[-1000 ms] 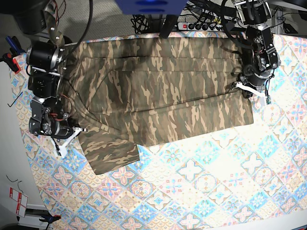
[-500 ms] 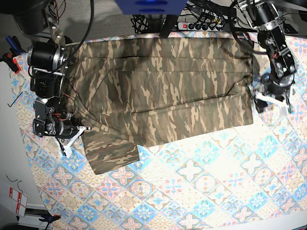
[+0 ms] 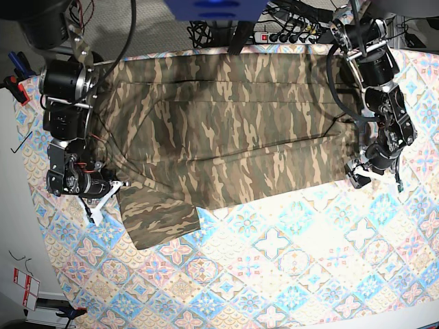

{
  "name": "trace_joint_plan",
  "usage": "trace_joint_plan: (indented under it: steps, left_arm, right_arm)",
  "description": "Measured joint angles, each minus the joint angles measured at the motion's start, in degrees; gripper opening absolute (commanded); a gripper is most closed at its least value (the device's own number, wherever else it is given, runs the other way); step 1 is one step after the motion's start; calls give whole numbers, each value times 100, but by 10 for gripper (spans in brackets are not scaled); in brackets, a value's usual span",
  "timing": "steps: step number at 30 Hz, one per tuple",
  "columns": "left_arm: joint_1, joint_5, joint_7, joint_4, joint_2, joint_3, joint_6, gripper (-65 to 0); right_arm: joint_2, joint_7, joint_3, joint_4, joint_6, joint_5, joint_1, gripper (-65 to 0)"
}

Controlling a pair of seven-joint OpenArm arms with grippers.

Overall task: Fold the T-shirt properly
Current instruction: 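Lower the left gripper onto the opposite side edge and grasp it, then fold the side edges inward with both grippers toward the shirt's middle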

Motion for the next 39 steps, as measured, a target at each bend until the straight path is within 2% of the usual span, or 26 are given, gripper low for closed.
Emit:
trace_joint_plan:
  steps: [2,7,11,17,20,24,37,39]
  left_arm:
    - [-9,-15,20,-271,-120,133,0,-244]
    - [9,-20,-52,-452,-129,175,20,-244]
    - [-22,-44,-450,-761,-133,210,-11,-244]
    - [-234,-107,-1005,-1384,-179,197,-343,-244]
    - [-229,-109,-1043,-1384,-61,197,-474,-244]
    - [-223,-107,-1045,-1384,66,197,-468,-244]
    - [-151,-109,-1025,-1353,186,201,-470,-244]
    - [-151,-109,-1027,-1353,162,361,-555,-244]
  right_arm:
    - [4,2,0,0,2,0,0,-647]
    - [-2,-2,0,0,4,2,9,-648]
    - [15,0,0,0,2,2,7,-648]
    - [17,-4,0,0,0,-4,4,-648]
    - [7,-2,0,0,2,0,7,-648]
    - [-2,-2,0,0,0,-2,7,-648]
    - [-2,-2,0,0,0,-2,7,-648]
    - [-2,-2,0,0,0,-2,7,-648]
